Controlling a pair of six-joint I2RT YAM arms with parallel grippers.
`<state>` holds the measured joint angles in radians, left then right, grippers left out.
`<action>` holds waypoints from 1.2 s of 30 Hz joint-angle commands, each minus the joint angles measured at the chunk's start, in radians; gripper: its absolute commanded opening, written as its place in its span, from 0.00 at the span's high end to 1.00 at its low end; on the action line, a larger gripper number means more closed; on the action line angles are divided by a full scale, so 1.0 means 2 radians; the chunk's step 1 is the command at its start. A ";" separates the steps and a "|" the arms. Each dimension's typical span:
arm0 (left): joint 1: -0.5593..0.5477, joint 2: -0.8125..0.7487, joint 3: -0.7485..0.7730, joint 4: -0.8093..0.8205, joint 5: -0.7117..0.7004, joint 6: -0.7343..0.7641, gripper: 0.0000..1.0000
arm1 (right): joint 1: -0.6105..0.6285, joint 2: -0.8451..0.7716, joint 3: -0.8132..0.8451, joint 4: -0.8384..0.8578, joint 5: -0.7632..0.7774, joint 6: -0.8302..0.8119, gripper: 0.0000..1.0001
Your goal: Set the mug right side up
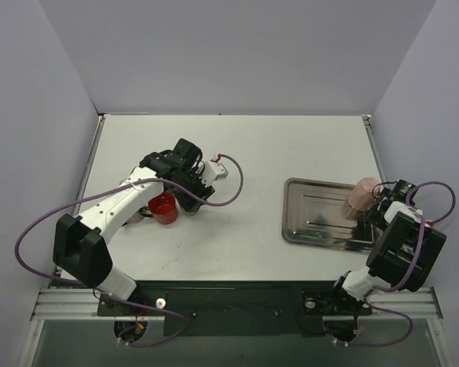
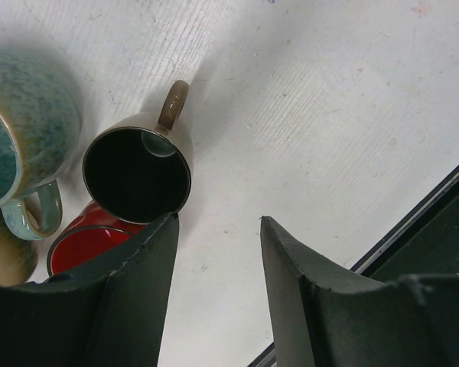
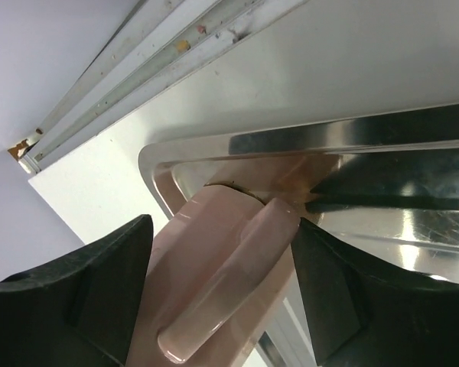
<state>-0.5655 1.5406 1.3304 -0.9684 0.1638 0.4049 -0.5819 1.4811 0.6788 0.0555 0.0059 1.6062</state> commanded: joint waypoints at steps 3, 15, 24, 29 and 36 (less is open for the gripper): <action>-0.004 -0.013 0.018 -0.015 0.014 -0.004 0.43 | 0.004 0.020 0.027 0.015 -0.031 0.025 0.51; -0.006 -0.016 0.013 -0.012 0.021 -0.005 0.43 | 0.009 0.025 0.021 0.031 -0.054 -0.033 1.00; -0.006 -0.030 0.037 -0.027 0.100 -0.005 0.41 | 0.103 -0.111 0.016 0.068 -0.061 -0.238 1.00; -0.006 -0.030 0.063 -0.034 0.185 -0.005 0.39 | 0.180 -0.154 0.005 0.080 -0.064 -0.310 1.00; 0.000 -0.024 0.087 -0.017 0.281 -0.031 0.33 | 0.319 -0.227 0.040 0.074 -0.101 -0.407 1.00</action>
<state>-0.5743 1.5150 1.4464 -1.0206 0.5472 0.3794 -0.0849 1.1374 0.6941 0.1474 -0.1226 0.9310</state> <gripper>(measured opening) 0.656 0.154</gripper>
